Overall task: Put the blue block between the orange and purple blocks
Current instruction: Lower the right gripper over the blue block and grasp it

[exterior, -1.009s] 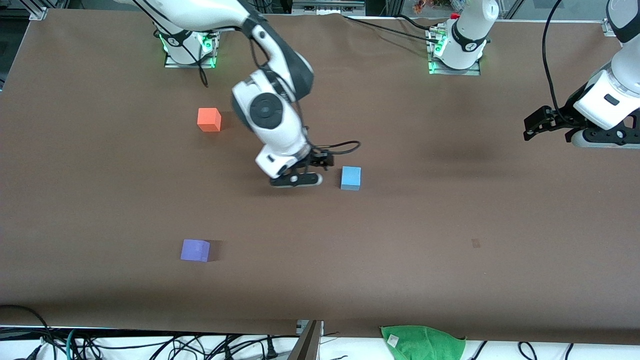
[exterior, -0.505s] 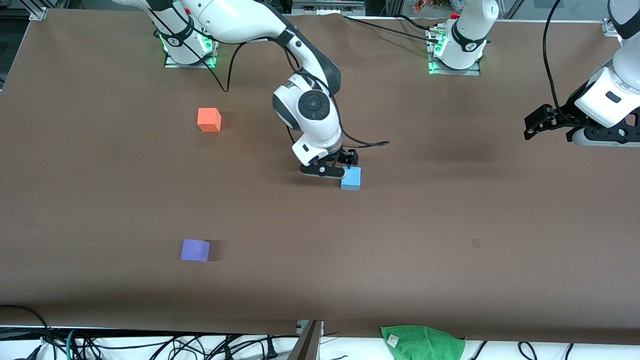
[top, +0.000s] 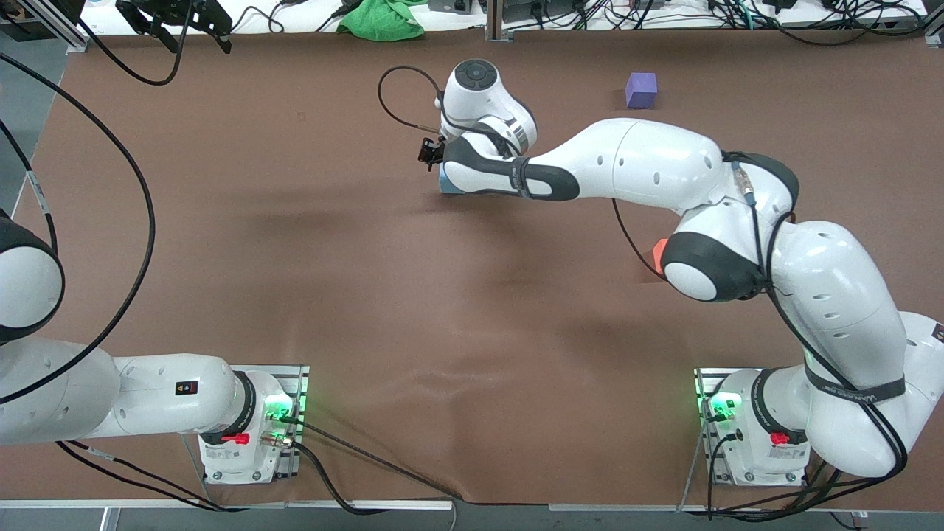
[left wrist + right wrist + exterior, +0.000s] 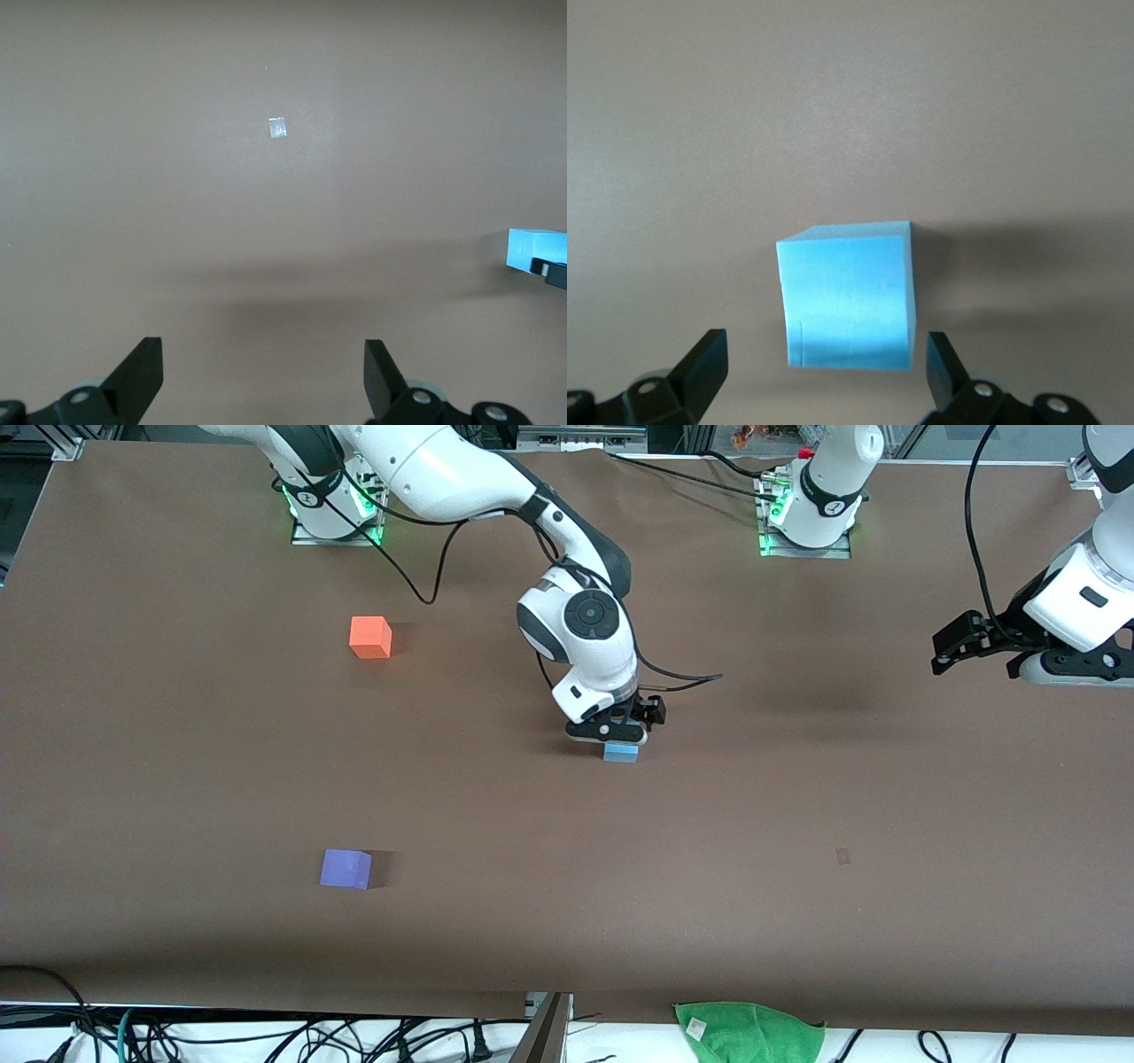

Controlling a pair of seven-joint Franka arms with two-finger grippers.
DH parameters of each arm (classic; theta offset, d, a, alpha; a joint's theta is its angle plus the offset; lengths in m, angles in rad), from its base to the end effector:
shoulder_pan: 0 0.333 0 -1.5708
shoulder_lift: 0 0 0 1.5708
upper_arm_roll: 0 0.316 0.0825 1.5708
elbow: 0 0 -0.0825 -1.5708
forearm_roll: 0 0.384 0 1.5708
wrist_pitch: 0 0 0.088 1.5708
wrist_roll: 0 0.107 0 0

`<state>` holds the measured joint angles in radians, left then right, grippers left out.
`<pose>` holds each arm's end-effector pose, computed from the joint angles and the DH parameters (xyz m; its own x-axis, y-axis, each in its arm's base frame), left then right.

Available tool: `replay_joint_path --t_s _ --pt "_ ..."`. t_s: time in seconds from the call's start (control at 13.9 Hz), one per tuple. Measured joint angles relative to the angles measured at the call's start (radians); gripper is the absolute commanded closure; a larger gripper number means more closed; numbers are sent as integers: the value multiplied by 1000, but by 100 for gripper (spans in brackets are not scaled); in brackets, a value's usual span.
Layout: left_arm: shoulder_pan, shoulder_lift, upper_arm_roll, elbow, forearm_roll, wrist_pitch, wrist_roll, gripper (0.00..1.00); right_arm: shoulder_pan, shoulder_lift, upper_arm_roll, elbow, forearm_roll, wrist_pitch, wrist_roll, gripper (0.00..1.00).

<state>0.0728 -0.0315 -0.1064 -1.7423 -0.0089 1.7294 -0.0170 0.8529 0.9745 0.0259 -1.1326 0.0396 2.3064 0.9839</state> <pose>0.5539 -0.0202 0.5741 0.9997 -0.0152 0.0183 -0.0153 -0.9999 0.0058 0.5070 0.6026 0.2296 0.9870 -0.1476 0.0630 -0.1329 -0.9718 -0.1948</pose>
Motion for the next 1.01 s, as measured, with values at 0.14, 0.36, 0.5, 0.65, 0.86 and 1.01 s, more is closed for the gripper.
replay_joint_path --t_s 0.14,0.36,0.5,0.65,0.86,1.01 --pt "-1 1 -3 2 0 -5 -1 0 7 27 -3 18 -45 3 1 0" --pt "-1 1 -2 4 0 -6 -1 0 7 36 -9 21 -81 3 1 2" --pt "-1 1 -2 5 0 -7 -1 0 7 38 -10 21 -85 3 1 19" --pt "-1 1 -3 6 0 -7 -1 0 8 42 -10 21 -86 3 1 27" --pt "-2 1 -4 6 0 -7 -1 0 10 43 -10 21 -86 3 1 44" --pt "-4 1 -12 12 0 -7 -1 0 10 43 -12 24 -86 2 1 55"
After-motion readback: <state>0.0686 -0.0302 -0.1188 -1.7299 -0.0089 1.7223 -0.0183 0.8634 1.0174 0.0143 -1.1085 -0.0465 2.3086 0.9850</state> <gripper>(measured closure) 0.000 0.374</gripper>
